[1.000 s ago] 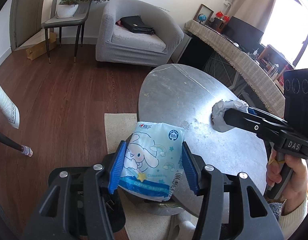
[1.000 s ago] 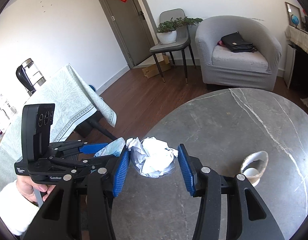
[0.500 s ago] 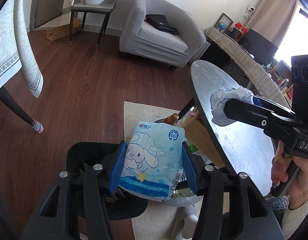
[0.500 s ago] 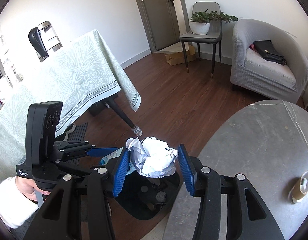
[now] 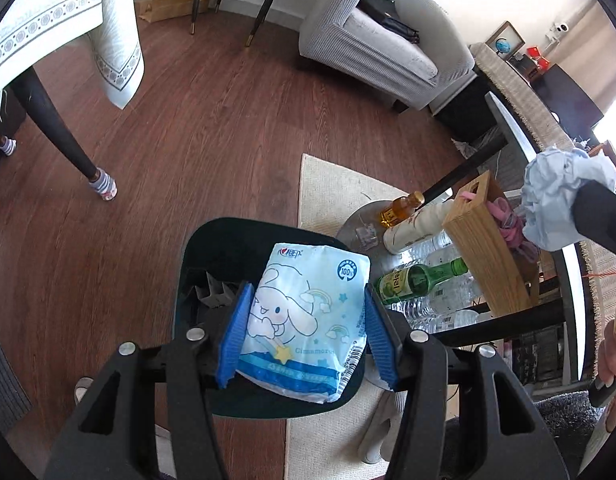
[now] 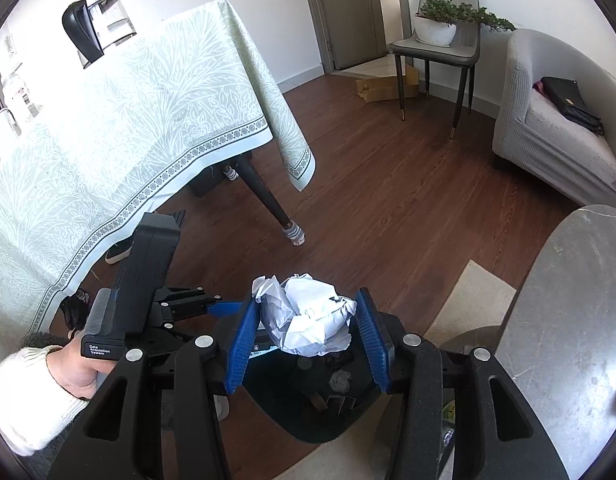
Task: Collect trash
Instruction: 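Carry both items over the bin and open the left gripper to drop the pack, then lower the crumpled paper into the bin and open the right gripper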
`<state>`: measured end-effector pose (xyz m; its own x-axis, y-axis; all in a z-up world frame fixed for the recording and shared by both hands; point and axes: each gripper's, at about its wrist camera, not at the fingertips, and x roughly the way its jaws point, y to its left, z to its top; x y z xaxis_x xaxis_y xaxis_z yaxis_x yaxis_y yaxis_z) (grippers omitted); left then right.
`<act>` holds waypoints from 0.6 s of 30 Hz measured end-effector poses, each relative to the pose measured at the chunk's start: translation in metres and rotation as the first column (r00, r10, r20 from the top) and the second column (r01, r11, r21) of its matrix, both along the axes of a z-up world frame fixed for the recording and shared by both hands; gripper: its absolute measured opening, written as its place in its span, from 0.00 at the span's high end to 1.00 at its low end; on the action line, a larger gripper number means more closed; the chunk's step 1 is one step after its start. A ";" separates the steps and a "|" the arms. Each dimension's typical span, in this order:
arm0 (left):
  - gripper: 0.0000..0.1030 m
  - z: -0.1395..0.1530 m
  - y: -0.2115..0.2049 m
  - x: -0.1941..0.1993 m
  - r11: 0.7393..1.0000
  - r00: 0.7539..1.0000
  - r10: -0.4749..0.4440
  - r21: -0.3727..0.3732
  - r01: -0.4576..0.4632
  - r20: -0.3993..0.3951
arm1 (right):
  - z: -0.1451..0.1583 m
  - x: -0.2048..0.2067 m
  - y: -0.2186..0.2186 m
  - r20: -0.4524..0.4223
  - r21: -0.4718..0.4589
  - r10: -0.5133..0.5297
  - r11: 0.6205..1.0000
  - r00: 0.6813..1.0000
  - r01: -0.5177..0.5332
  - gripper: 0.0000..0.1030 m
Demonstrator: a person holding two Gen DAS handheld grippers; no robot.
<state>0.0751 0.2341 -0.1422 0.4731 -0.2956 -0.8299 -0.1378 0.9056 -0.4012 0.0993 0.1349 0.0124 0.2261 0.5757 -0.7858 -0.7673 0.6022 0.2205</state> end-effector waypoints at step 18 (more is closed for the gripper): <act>0.31 -0.009 0.026 -0.015 0.995 0.999 0.047 0.086 -0.045 -0.023 | -0.050 0.000 0.055 -0.049 -0.117 0.002 0.993 0.999 -0.008 0.52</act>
<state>0.0603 0.2603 -0.1510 0.4638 -0.2020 -0.8626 -0.1886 0.9288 -0.3189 0.0994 0.1899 -0.0380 0.1832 0.4802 -0.8578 -0.7602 0.6224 0.1861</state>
